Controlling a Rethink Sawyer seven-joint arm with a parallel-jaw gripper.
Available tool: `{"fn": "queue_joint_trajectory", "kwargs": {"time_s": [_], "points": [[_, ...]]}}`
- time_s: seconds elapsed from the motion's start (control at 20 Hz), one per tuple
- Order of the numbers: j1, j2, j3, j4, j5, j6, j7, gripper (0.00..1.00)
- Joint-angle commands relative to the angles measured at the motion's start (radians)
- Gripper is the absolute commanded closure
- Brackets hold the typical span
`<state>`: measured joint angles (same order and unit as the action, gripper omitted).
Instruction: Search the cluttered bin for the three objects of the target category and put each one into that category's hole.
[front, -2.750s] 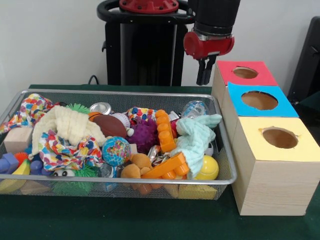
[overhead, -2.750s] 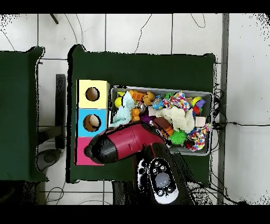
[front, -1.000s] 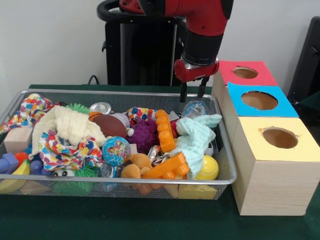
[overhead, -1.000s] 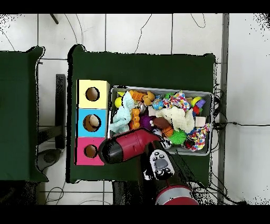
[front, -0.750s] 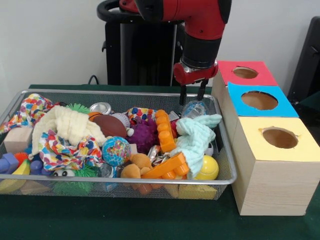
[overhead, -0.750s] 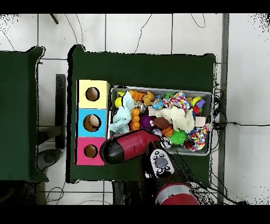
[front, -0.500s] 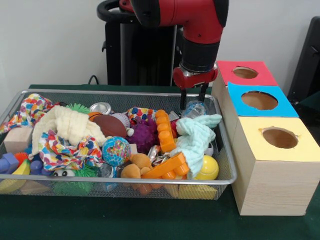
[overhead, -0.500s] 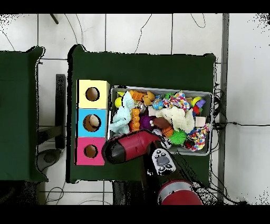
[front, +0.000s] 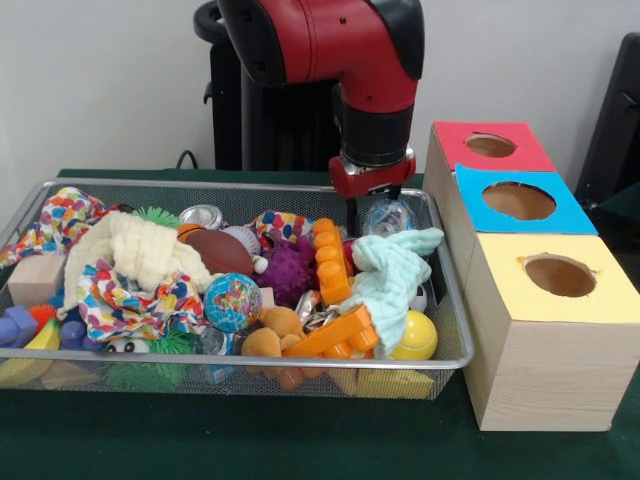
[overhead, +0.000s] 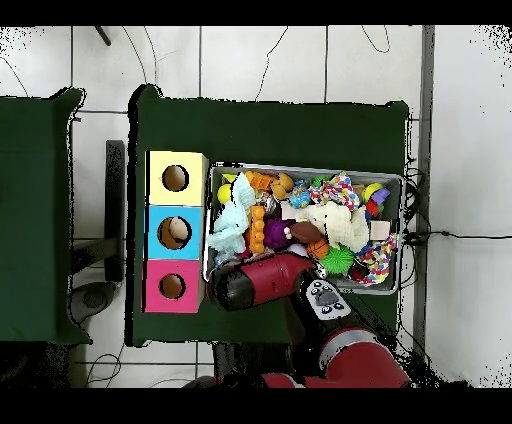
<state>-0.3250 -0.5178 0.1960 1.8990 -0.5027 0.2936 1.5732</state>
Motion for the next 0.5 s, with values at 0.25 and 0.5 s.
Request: {"fn": "queue_joint_trajectory", "kwargs": {"time_s": [0.25,0.5], "points": [[-0.003,0.118,0.018,-0.031,0.007,-0.032,0.116,0.00],[0.005,0.106,0.022,-0.037,0.012,-0.020,0.114,0.00]]}}
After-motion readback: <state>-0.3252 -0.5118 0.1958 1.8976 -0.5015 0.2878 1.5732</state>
